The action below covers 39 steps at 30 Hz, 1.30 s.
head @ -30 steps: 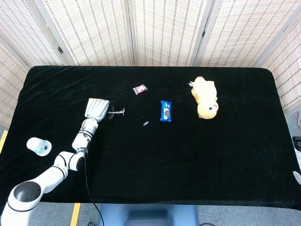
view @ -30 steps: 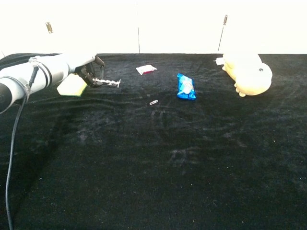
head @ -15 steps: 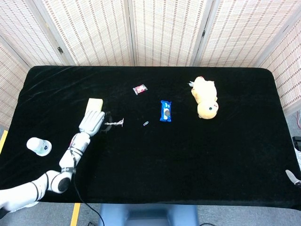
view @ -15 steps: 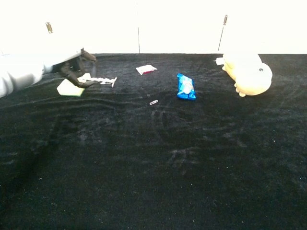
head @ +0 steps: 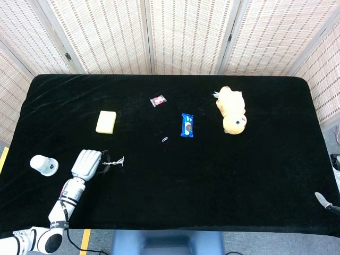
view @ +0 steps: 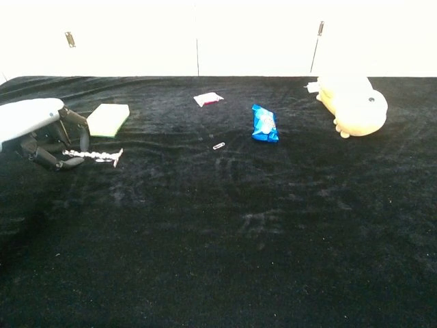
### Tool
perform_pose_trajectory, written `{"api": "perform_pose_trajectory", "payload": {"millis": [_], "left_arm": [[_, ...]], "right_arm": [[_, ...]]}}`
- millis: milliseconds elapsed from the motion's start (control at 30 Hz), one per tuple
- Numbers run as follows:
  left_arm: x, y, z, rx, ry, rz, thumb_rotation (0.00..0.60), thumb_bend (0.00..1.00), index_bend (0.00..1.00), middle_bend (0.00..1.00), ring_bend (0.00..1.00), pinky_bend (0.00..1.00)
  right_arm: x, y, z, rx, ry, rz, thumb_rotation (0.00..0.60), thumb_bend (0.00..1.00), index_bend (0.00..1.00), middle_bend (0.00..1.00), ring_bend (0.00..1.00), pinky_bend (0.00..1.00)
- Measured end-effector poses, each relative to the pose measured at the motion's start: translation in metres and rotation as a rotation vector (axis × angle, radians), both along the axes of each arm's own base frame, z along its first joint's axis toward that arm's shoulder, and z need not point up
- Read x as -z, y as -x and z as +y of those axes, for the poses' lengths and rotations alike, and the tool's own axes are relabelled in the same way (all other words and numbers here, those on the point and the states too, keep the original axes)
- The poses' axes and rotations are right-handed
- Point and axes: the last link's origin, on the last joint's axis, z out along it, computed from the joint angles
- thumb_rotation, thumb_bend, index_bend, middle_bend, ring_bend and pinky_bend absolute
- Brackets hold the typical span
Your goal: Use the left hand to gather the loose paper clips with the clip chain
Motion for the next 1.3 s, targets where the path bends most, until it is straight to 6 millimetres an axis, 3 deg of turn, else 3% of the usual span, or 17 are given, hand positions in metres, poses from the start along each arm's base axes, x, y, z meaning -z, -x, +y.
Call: {"api": "perform_pose_trajectory", "payload": {"millis": [167, 233, 300, 367, 800, 900, 933, 1000, 1100, 1233, 1300], "left_arm": [[0.003, 0.001, 0.002, 0.0, 0.006, -0.003, 0.6, 0.62, 0.79, 1.0, 1.0, 1.0], [0.003, 0.001, 0.003, -0.003, 0.014, -0.011, 0.6, 0.51, 0.64, 1.0, 1.0, 1.0], [0.004, 0.002, 0.003, -0.011, 0.033, -0.002, 0.6, 0.36, 0.38, 1.0, 1.0, 1.0], [0.003, 0.004, 0.004, -0.023, 0.051, 0.009, 0.6, 0.31, 0.25, 1.0, 1.0, 1.0], [-0.021, 0.0, 0.01, 0.005, 0.008, 0.028, 0.6, 0.17, 0.14, 1.0, 1.0, 1.0], [-0.038, 0.001, 0.01, 0.024, -0.038, 0.048, 0.6, 0.17, 0.12, 0.86, 0.88, 0.97], [-0.044, 0.003, 0.009, 0.031, -0.056, 0.059, 0.6, 0.17, 0.12, 0.76, 0.77, 0.91], [-0.061, 0.008, 0.005, 0.041, -0.104, 0.087, 0.6, 0.17, 0.09, 0.51, 0.48, 0.67], [-0.083, 0.021, -0.003, 0.039, -0.159, 0.102, 0.6, 0.17, 0.09, 0.24, 0.18, 0.28], [-0.097, 0.035, -0.016, 0.03, -0.193, 0.084, 0.6, 0.17, 0.16, 0.14, 0.05, 0.06], [-0.106, 0.046, -0.026, 0.014, -0.244, 0.086, 0.6, 0.17, 0.16, 0.12, 0.02, 0.01]], "right_arm": [[-0.002, 0.0, 0.002, 0.001, 0.013, -0.001, 0.6, 0.24, 0.0, 0.0, 0.03, 0.0], [-0.002, 0.001, 0.002, 0.002, 0.014, -0.002, 0.6, 0.24, 0.0, 0.0, 0.03, 0.0], [-0.002, 0.001, 0.002, 0.003, 0.014, -0.001, 0.6, 0.24, 0.0, 0.0, 0.03, 0.0], [-0.002, 0.001, 0.002, 0.004, 0.013, -0.002, 0.6, 0.24, 0.0, 0.0, 0.03, 0.0], [-0.002, 0.0, 0.005, 0.01, 0.035, -0.004, 0.6, 0.24, 0.0, 0.0, 0.03, 0.0], [-0.002, 0.001, 0.005, 0.013, 0.032, -0.007, 0.6, 0.24, 0.0, 0.0, 0.03, 0.0], [-0.002, 0.001, 0.005, 0.014, 0.032, -0.008, 0.6, 0.24, 0.0, 0.0, 0.03, 0.0], [-0.003, 0.002, 0.004, 0.018, 0.032, -0.012, 0.6, 0.23, 0.0, 0.0, 0.03, 0.0], [-0.004, 0.004, 0.003, 0.023, 0.034, -0.011, 0.6, 0.24, 0.0, 0.0, 0.03, 0.0], [-0.002, 0.003, 0.002, 0.032, 0.041, 0.01, 0.6, 0.23, 0.0, 0.0, 0.03, 0.0], [-0.001, 0.003, 0.0, 0.041, 0.046, 0.028, 0.6, 0.24, 0.0, 0.0, 0.03, 0.0]]}}
